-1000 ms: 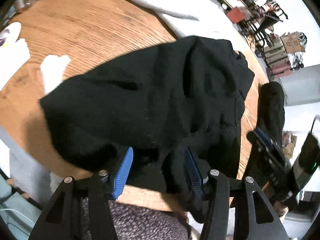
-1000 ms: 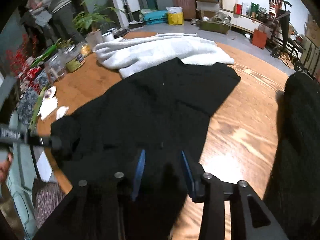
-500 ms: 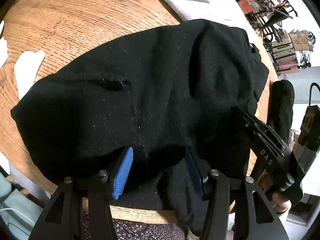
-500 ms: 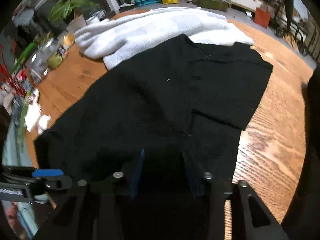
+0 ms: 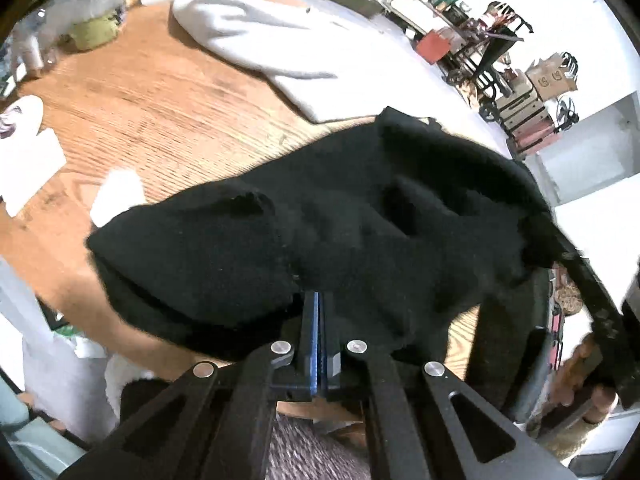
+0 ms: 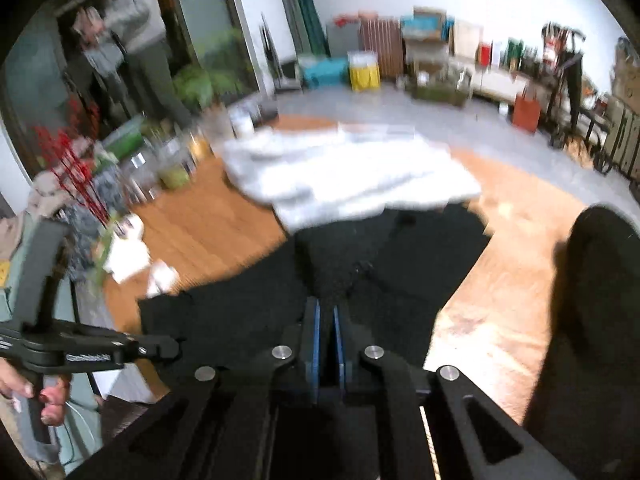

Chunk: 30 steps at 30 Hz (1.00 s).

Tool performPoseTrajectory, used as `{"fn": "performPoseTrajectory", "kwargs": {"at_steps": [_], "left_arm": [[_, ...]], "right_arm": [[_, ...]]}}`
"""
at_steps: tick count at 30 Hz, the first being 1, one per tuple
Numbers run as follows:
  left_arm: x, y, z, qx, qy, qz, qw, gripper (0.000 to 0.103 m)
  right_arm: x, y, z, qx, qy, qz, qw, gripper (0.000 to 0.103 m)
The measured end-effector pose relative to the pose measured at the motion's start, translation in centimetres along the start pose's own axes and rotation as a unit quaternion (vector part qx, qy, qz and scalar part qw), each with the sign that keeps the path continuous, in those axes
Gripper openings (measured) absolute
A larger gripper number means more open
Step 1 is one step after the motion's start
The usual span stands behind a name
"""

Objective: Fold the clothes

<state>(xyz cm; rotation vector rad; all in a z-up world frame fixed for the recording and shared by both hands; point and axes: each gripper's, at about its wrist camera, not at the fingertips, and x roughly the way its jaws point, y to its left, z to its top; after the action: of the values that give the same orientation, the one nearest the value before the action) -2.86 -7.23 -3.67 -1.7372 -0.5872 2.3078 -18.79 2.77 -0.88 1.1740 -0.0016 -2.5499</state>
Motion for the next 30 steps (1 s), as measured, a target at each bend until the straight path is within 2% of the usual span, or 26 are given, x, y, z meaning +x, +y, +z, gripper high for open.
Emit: {"fn": "performPoseTrajectory", "kwargs": {"at_steps": [3, 5, 8, 11, 15, 17, 19, 20, 21, 30], "left_arm": [[-0.3, -0.5, -0.9, -0.032, 0.019, -0.009, 0.9993, 0.001], [0.7, 0.7, -0.9, -0.062, 0.043, -0.016, 0.997, 0.001], [2.7, 1.8, -1.7, -0.1, 0.073, -0.027, 0.9919, 0.001], [4.4, 2.2, -1.7, -0.109, 0.082, -0.031, 0.9901, 0.001], [4.7, 1.9, -1.4, -0.115, 0.082, -0.044, 0.989, 0.004], [5.1, 1.9, -1.2, -0.12, 0.085, -0.051, 0.9878, 0.018], [5.1, 2.3, -1.4, -0.129, 0.087, -0.068, 0.9855, 0.06], [5.0, 2.3, -1.4, -0.133, 0.083, -0.074, 0.9849, 0.067], [4.8, 2.3, -1.3, -0.137, 0.079, -0.08, 0.9842, 0.069], [4.3, 4.2, -0.9, -0.158, 0.067, -0.049, 0.984, 0.069]], "right_arm": [[-3.6, -0.1, 0.0, -0.004, -0.026, -0.008, 1.0, 0.006], [-5.2, -0.3, -0.2, -0.006, -0.035, -0.019, 0.999, 0.006], [-4.6, -1.0, -1.4, 0.004, -0.018, -0.031, 0.999, 0.006], [-3.9, -1.6, -2.4, 0.012, -0.004, -0.028, 1.0, 0.006], [-3.5, -1.7, -2.7, 0.015, -0.003, -0.026, 1.0, 0.006], [-3.5, -1.6, -2.7, 0.013, -0.005, -0.024, 1.0, 0.006], [-3.5, -1.5, -2.8, 0.009, -0.007, -0.025, 1.0, 0.006], [-3.5, -1.4, -2.9, 0.008, -0.007, -0.026, 1.0, 0.006], [-3.4, -1.4, -2.9, 0.008, -0.006, -0.025, 1.0, 0.006], [-2.4, -1.8, -3.2, 0.01, 0.005, -0.024, 1.0, 0.006]]}}
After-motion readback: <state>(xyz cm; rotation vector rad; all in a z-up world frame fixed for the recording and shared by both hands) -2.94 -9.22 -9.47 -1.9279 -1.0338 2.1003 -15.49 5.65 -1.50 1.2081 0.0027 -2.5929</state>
